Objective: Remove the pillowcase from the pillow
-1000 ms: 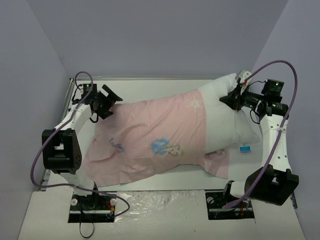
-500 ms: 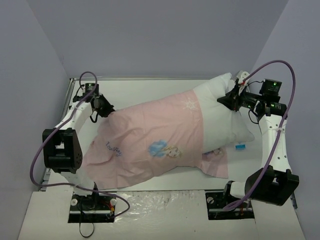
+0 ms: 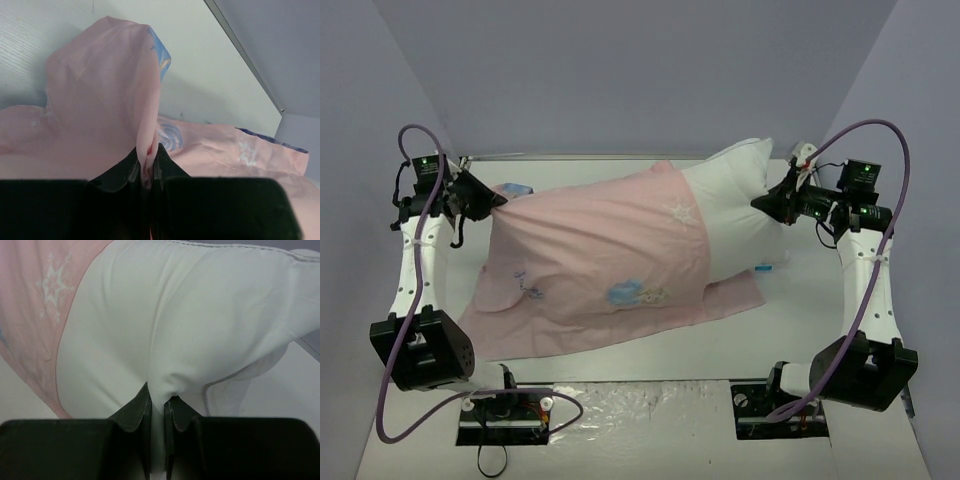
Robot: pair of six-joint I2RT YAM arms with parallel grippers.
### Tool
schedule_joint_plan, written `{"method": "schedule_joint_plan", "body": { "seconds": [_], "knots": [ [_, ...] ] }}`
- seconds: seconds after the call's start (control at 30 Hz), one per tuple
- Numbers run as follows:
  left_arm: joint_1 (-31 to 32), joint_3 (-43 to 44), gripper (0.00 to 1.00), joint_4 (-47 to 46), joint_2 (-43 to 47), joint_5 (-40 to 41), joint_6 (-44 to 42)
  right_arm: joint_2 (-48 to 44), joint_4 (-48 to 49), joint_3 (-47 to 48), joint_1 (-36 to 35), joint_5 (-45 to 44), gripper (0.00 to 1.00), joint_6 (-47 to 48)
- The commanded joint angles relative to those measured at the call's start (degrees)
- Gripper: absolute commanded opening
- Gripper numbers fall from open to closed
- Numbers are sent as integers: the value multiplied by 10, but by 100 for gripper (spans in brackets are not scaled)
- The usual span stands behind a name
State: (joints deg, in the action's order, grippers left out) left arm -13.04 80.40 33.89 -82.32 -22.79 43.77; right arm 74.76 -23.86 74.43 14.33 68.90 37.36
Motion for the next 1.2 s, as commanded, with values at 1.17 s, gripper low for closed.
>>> {"method": "schedule_joint_plan", "body": {
  "seconds": [1.17],
  "knots": [
    [-122,78,2,-47,-1,65,65,40,86,-133,245,-178,0,25]
  ]
}}
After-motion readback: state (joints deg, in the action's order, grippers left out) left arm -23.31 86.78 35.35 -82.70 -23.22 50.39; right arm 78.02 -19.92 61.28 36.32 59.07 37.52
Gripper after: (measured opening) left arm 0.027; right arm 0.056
